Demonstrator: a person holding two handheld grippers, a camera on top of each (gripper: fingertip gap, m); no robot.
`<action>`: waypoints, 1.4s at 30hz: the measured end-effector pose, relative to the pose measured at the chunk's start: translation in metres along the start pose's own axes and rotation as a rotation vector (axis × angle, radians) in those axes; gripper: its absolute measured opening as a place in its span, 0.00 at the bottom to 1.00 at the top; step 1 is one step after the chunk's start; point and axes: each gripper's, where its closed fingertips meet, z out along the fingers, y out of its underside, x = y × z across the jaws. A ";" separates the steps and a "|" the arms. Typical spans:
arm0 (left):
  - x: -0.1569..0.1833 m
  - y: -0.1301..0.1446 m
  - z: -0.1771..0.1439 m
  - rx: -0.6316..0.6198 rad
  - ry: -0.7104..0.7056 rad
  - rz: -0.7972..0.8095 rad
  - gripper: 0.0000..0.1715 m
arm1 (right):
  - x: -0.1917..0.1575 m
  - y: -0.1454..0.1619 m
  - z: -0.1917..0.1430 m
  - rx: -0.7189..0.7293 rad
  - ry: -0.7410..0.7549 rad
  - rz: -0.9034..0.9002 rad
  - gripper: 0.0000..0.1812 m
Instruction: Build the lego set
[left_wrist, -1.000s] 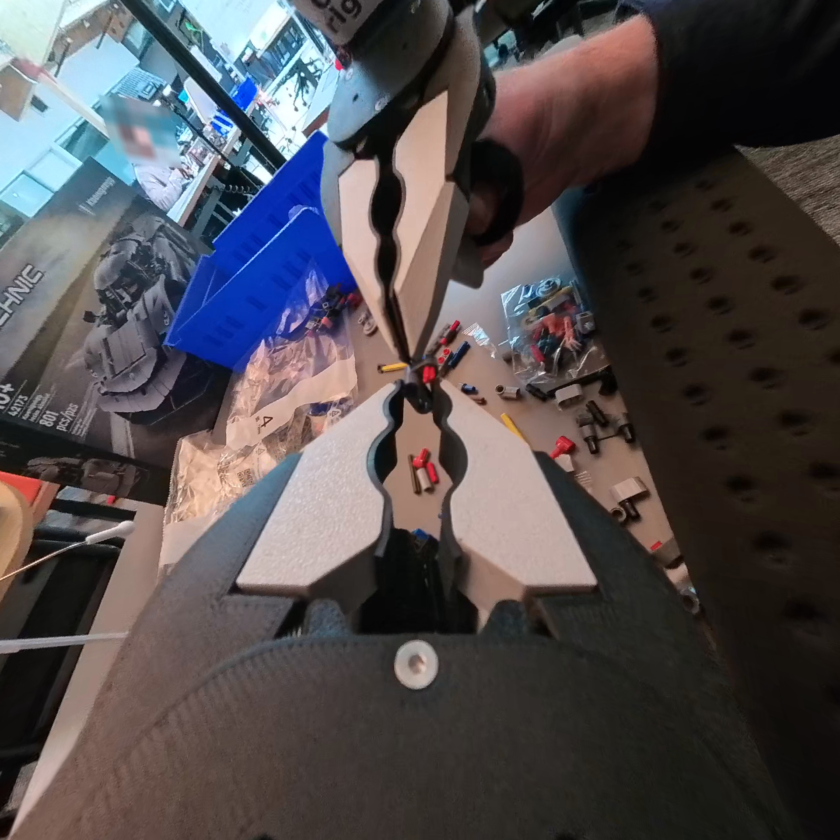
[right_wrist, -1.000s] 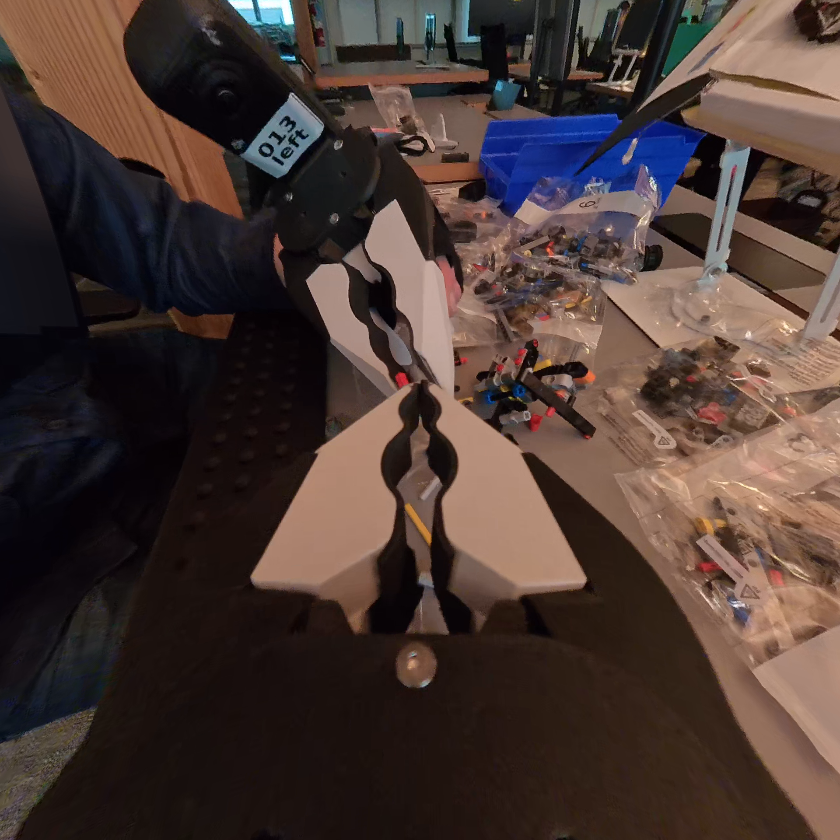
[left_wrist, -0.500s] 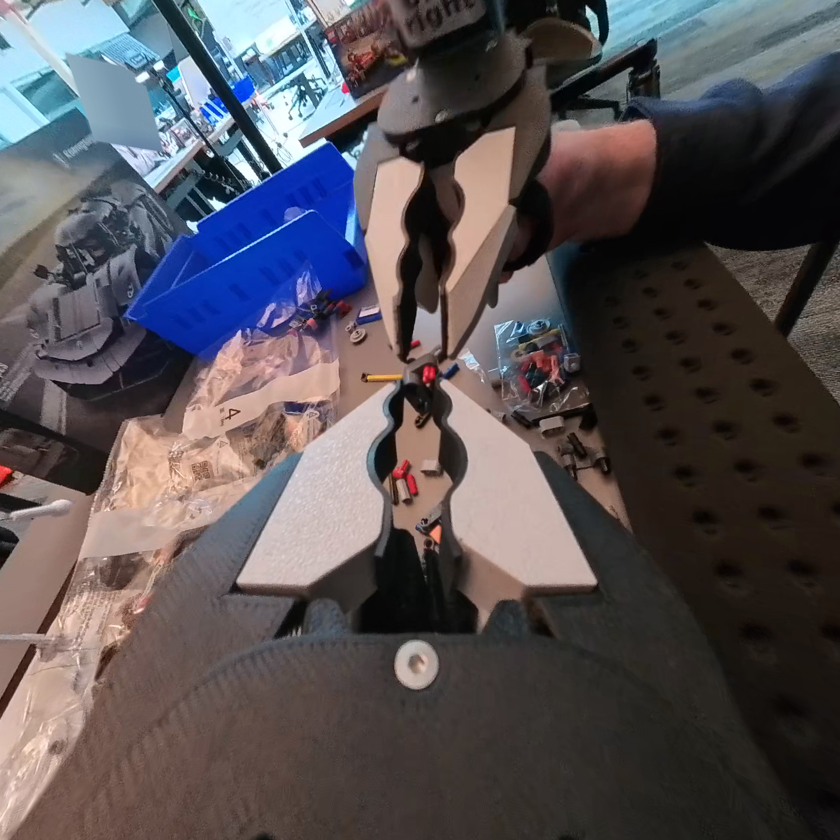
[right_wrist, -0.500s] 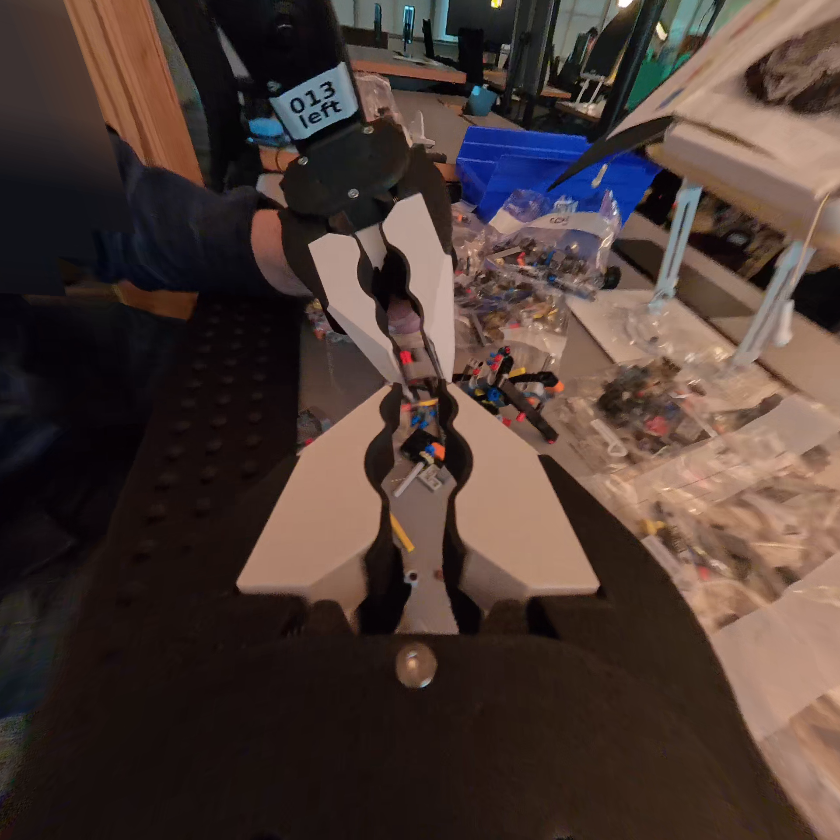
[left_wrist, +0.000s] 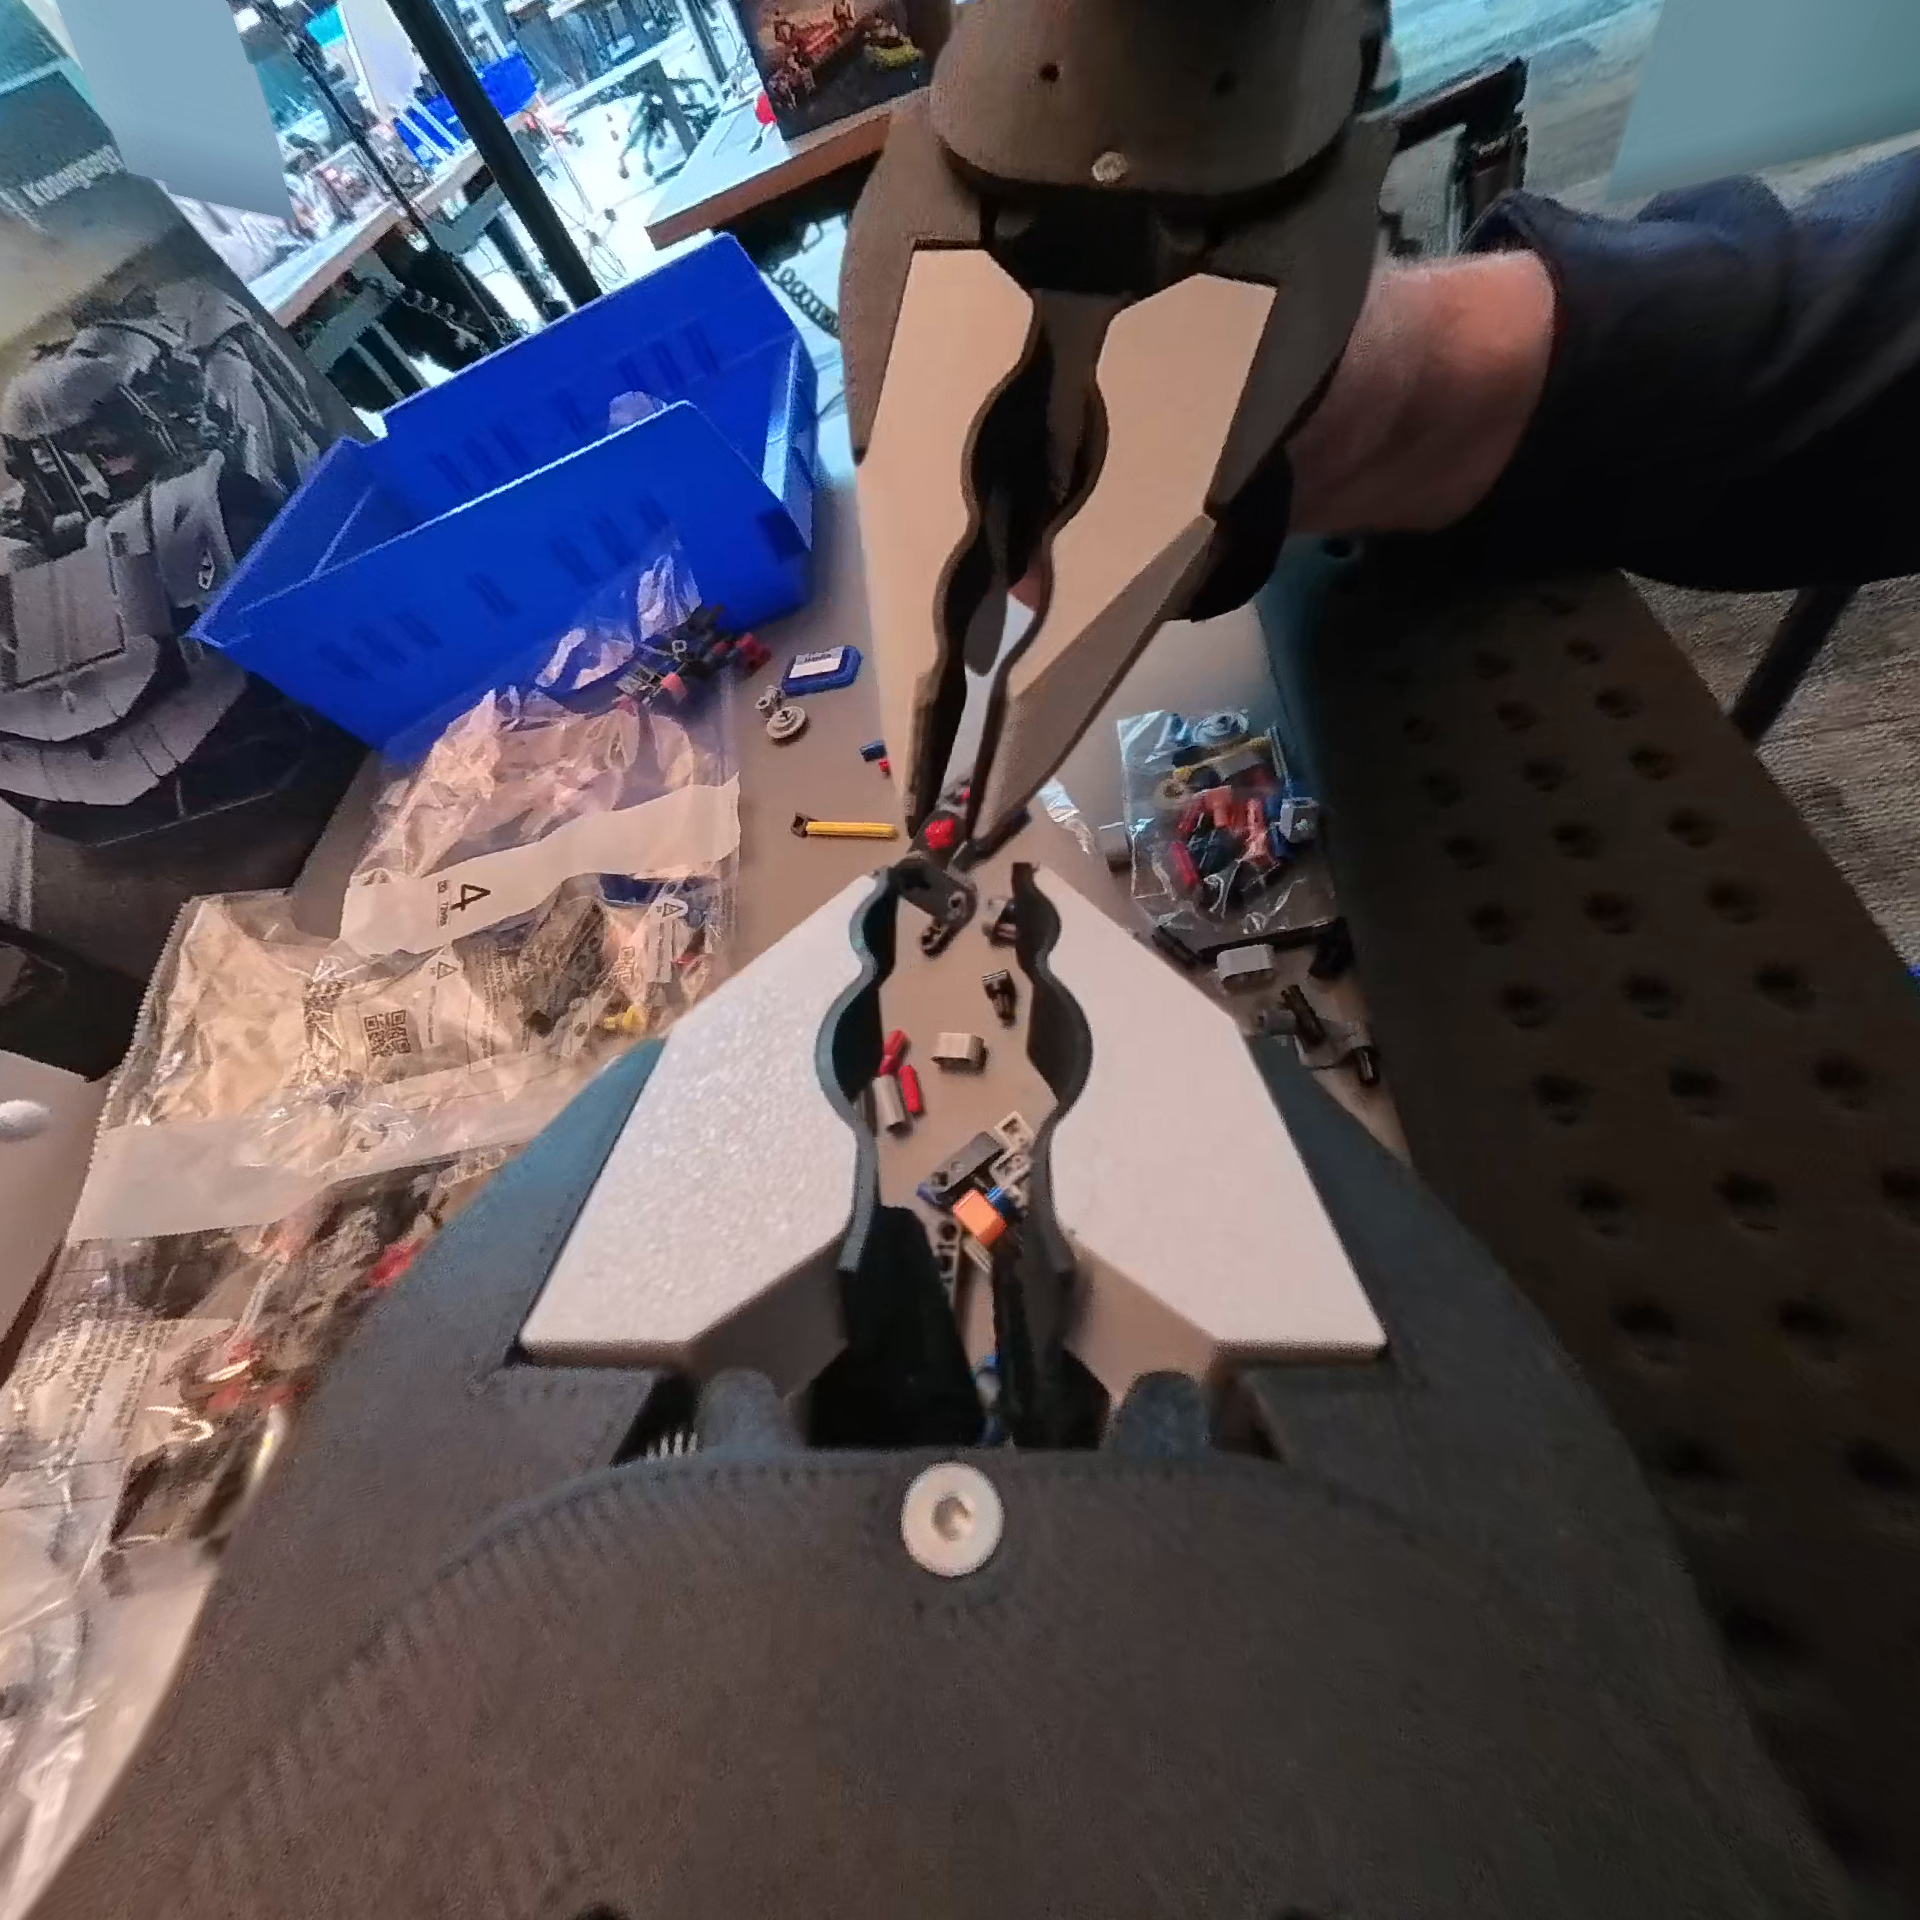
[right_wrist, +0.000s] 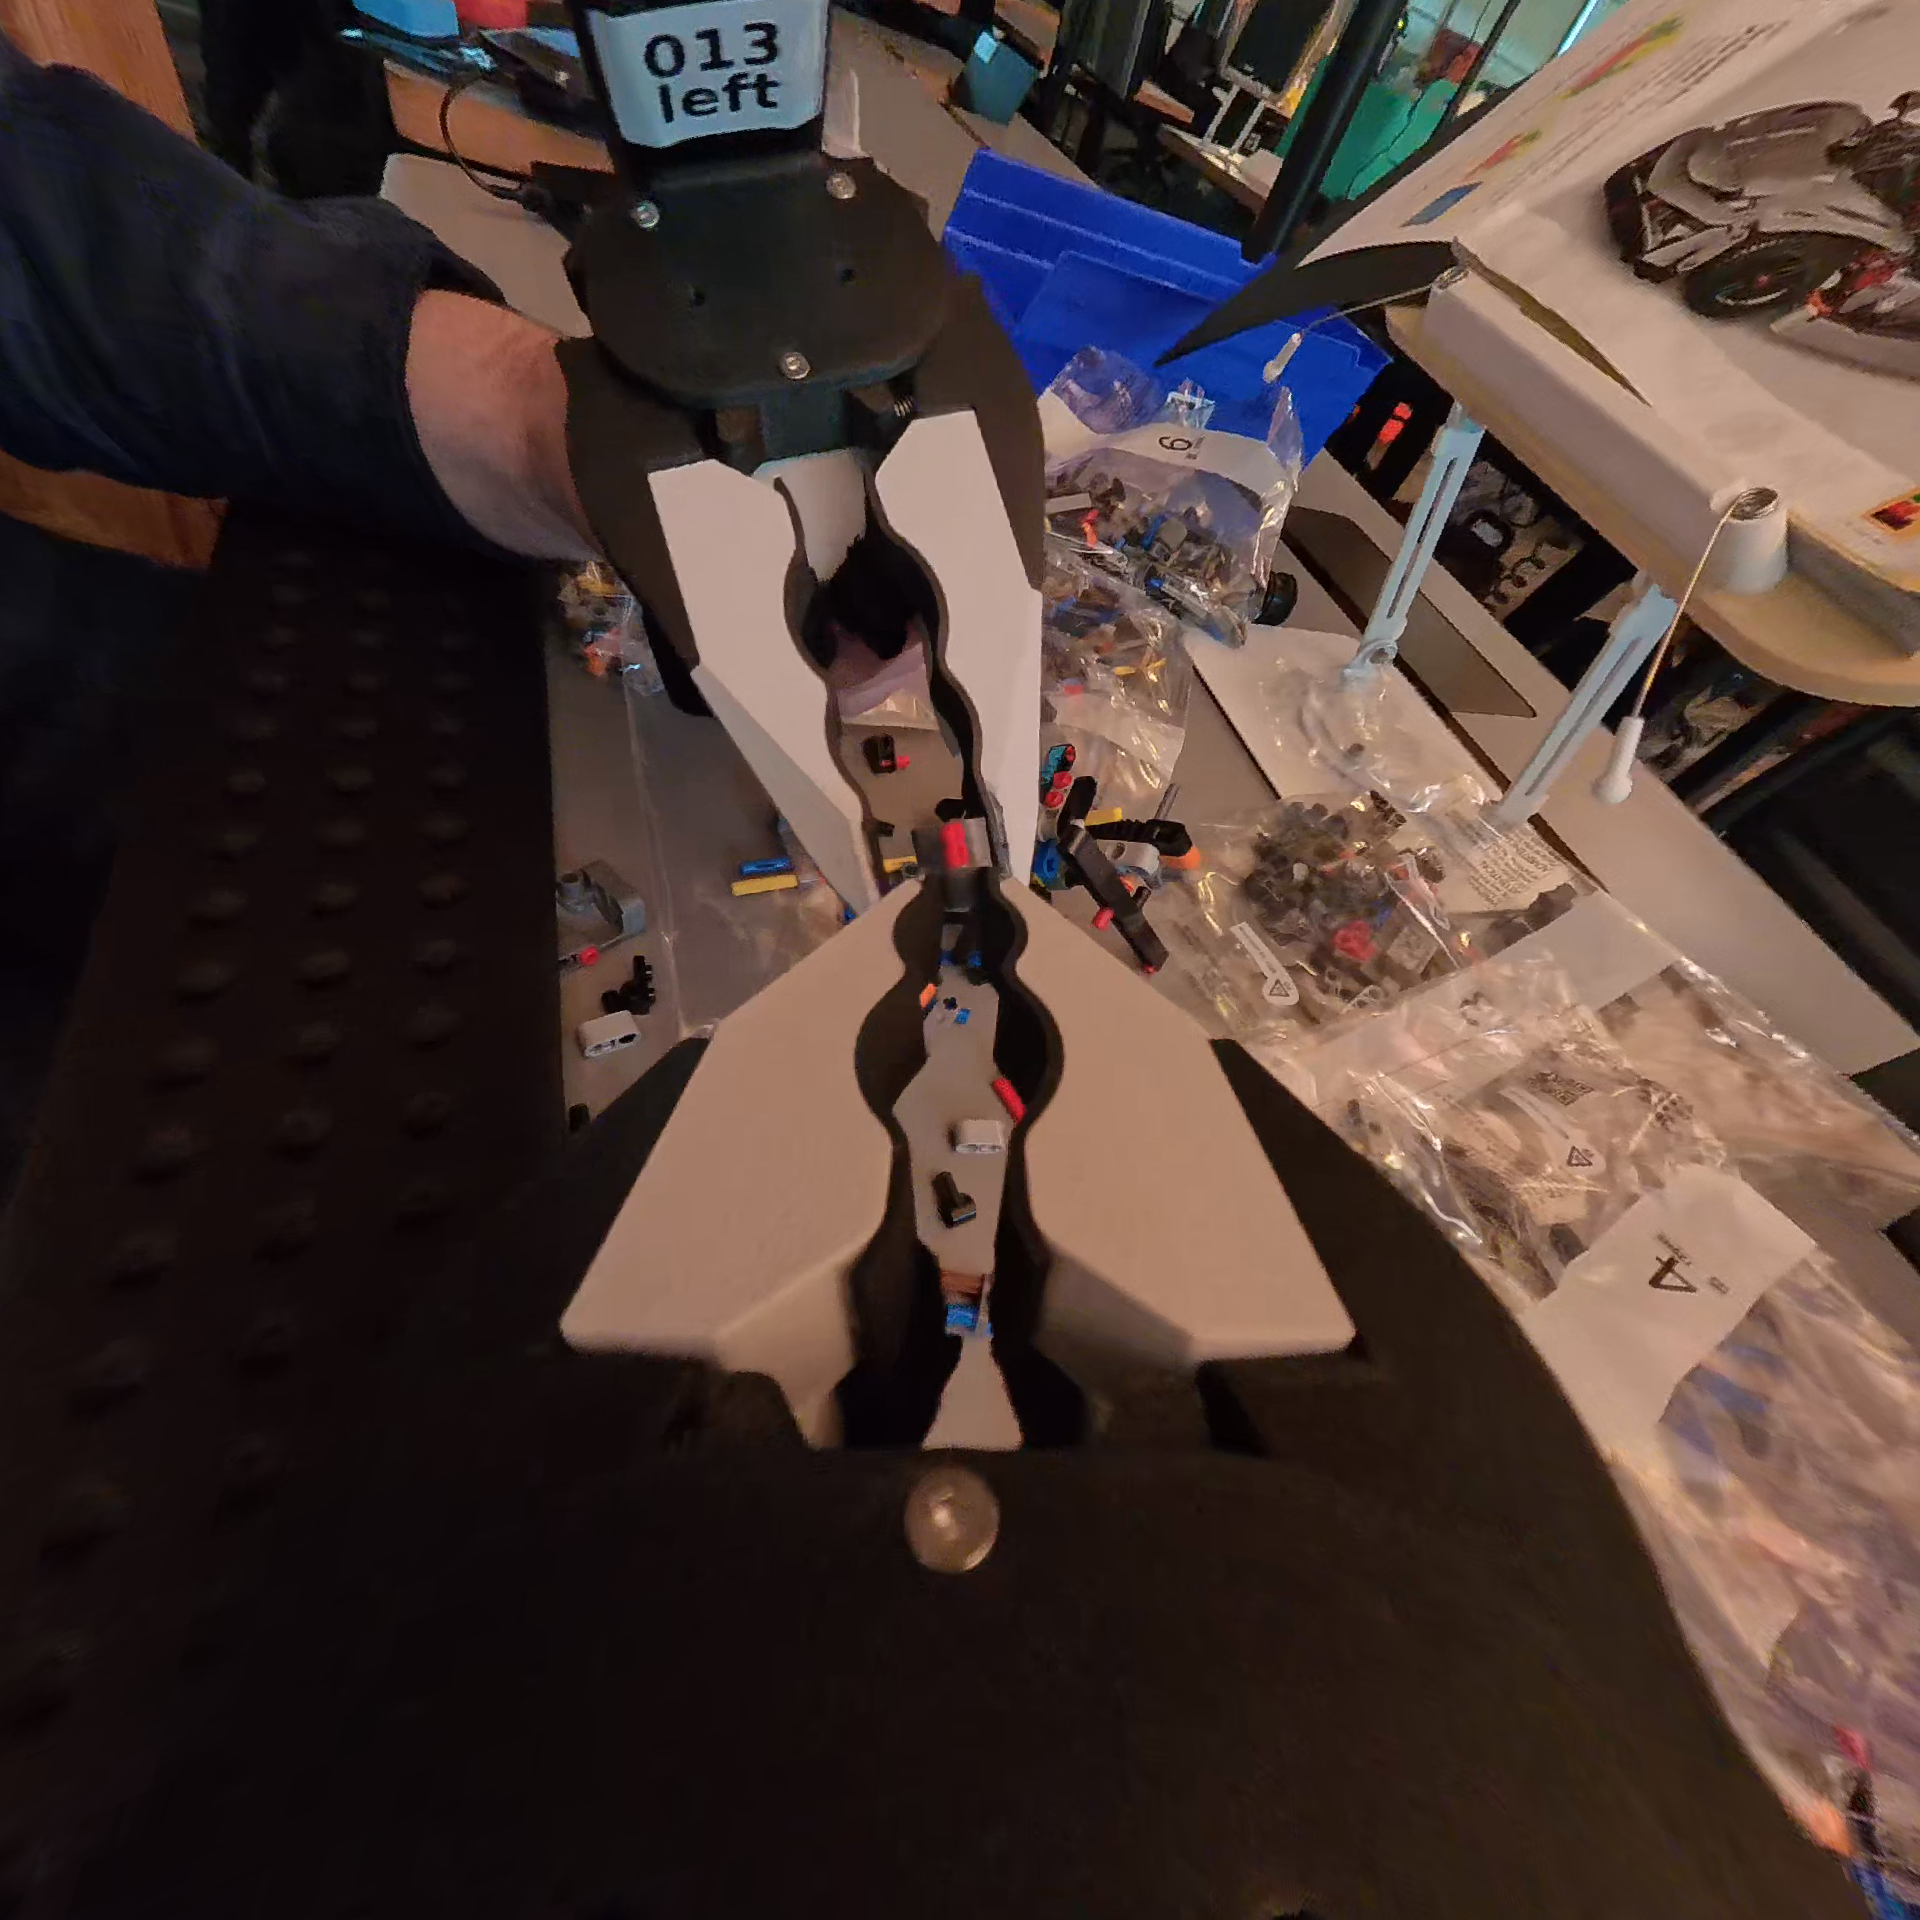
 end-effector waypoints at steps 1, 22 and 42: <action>-0.002 0.000 -0.001 -0.006 -0.015 0.018 0.13 | 0.001 0.002 0.000 -0.005 -0.002 0.019 0.02; 0.001 0.006 -0.004 -0.107 -0.095 0.292 0.02 | -0.005 0.017 0.007 -0.098 -0.032 0.001 0.02; 0.012 0.008 -0.008 -0.126 -0.033 0.300 0.01 | -0.018 0.016 0.006 -0.091 -0.104 -0.020 0.01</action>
